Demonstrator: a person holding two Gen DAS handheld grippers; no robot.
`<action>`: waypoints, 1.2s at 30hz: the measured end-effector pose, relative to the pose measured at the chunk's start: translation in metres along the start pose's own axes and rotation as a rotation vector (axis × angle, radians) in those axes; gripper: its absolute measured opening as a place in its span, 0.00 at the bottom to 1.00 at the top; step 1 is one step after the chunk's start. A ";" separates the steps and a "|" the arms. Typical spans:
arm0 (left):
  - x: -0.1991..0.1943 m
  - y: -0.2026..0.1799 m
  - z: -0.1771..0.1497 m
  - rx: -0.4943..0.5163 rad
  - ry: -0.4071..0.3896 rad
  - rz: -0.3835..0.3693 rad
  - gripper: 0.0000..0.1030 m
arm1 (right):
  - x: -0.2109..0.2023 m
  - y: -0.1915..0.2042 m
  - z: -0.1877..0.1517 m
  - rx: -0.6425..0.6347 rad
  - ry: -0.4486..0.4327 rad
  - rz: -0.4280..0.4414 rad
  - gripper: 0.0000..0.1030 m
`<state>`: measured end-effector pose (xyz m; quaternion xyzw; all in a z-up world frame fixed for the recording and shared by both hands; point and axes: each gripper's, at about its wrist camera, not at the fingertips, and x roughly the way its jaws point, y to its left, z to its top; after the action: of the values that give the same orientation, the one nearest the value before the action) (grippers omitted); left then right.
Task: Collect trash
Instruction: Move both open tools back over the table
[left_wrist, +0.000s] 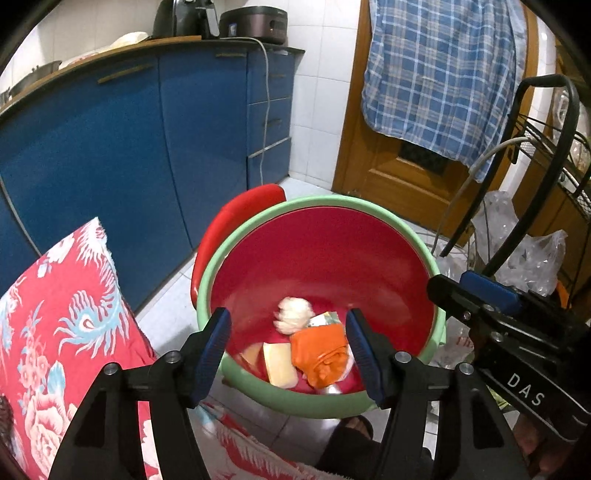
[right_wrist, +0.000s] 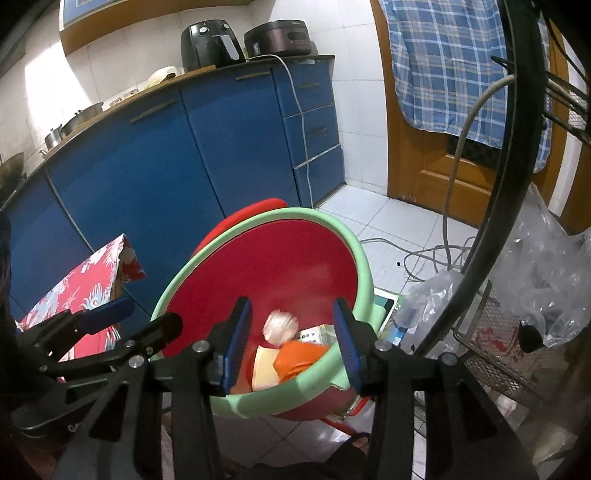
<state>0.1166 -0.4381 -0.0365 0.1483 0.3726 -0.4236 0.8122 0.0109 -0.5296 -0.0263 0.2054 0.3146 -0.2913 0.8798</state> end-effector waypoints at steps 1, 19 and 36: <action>-0.001 0.001 0.000 -0.002 -0.003 0.000 0.64 | -0.001 0.000 0.000 -0.002 0.001 -0.002 0.45; -0.067 0.021 -0.021 -0.034 -0.058 0.023 0.64 | -0.054 0.037 -0.015 -0.076 -0.024 0.025 0.46; -0.128 0.051 -0.052 -0.085 -0.106 0.069 0.65 | -0.089 0.088 -0.035 -0.138 -0.034 0.097 0.48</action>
<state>0.0856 -0.3047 0.0182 0.1040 0.3414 -0.3866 0.8504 -0.0044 -0.4112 0.0243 0.1540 0.3087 -0.2294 0.9101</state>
